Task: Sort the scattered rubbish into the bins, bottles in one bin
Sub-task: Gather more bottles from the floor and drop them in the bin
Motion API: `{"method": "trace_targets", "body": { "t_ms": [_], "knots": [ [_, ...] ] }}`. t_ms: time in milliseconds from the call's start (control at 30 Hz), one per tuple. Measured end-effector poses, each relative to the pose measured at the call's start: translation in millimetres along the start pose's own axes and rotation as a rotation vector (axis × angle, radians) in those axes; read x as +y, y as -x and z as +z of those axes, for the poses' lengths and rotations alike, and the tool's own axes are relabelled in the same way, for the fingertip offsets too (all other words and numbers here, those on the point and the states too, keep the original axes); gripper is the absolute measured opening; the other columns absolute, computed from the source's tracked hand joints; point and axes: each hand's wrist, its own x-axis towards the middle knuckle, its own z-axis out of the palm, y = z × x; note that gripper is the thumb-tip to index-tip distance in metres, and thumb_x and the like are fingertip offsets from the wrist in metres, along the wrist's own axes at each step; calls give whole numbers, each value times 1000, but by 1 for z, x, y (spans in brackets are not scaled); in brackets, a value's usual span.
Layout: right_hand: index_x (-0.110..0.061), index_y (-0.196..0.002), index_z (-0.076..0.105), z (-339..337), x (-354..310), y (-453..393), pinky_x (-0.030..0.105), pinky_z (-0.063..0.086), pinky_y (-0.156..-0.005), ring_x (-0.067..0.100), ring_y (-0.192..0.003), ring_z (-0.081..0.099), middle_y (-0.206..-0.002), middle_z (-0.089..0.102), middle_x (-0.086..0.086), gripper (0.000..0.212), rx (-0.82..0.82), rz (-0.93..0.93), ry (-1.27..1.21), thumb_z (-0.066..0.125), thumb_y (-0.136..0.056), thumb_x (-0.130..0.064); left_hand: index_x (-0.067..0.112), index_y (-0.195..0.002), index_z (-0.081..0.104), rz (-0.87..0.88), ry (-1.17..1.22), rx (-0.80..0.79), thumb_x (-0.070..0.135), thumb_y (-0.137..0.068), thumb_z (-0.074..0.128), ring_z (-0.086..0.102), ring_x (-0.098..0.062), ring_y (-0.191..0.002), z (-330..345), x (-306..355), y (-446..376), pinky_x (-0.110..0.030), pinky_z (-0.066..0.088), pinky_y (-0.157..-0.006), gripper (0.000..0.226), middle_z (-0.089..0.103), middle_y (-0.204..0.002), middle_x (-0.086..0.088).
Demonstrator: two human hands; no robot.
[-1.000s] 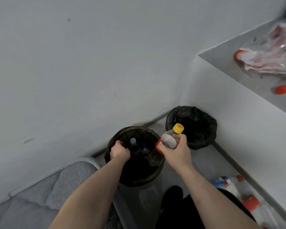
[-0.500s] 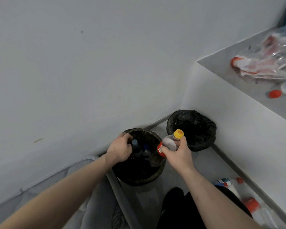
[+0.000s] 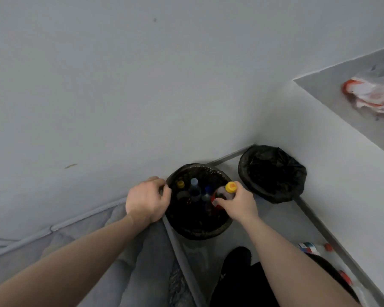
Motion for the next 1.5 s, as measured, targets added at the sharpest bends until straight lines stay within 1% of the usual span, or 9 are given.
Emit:
{"method": "trace_targets", "body": {
  "t_ms": [100,233,300,467,700,800,1133,1267,1500],
  "knots": [
    [-34,-95,60,16,3,-11,30,47,-74,17,-90,61,-93,64,-10,35,-29,-1,82,84,-72,-42,26,-62,40,-12,-3,12,44,-90,45,62,-24,-75,5,0,-3,-33,34,-57,34,57,-75,7],
    [-30,-87,60,35,8,-30,30,45,-71,22,-89,63,-88,64,-6,25,-33,4,184,80,-77,-41,23,-68,50,-40,-45,-9,51,-88,39,63,-23,-73,12,-3,-8,-34,43,-56,37,63,-72,5],
    [-29,-84,58,43,10,-39,30,45,-69,23,-87,64,-87,64,-5,25,-46,14,234,80,-78,-41,23,-68,53,-32,-65,-4,50,-88,43,63,-22,-71,13,-3,-8,-33,40,-55,35,63,-72,5],
    [-28,-101,67,56,23,-59,27,45,-74,25,-96,65,-101,68,1,19,-116,79,297,75,-83,-26,20,-64,53,-14,-105,23,44,-88,55,63,-24,-69,12,-1,-10,-31,28,-55,34,61,-68,5],
    [-21,-125,65,70,33,-76,29,49,-86,27,-109,62,-123,65,7,39,-151,61,391,64,-88,-11,21,-63,49,-7,-109,24,46,-88,53,62,-22,-70,17,-3,-12,-31,27,-56,36,59,-70,7],
    [-20,-126,65,74,30,-78,33,51,-92,28,-110,62,-125,64,8,38,-125,61,389,62,-89,-12,21,-62,46,-10,-97,20,47,-88,52,62,-21,-70,18,-4,-12,-31,29,-56,36,57,-70,7],
    [-17,-129,61,73,24,-71,35,48,-93,29,-113,59,-128,56,9,40,-176,52,437,66,-90,-18,20,-61,47,-41,-68,18,46,-87,49,53,-18,-61,19,-5,-12,-31,28,-54,37,53,-66,9],
    [-17,-131,60,70,18,-60,33,48,-91,27,-112,58,-129,54,7,42,-184,60,402,66,-89,-20,20,-60,45,-65,-69,5,46,-87,48,38,-15,-58,18,-4,-12,-31,27,-55,37,48,-64,9],
    [-21,-129,59,59,8,-34,29,47,-87,23,-108,57,-130,50,2,38,-215,1,371,65,-91,-20,19,-61,49,-84,-69,-25,46,-87,48,39,-17,-57,10,1,-9,-32,28,-54,37,40,-56,9]
  ]
}}
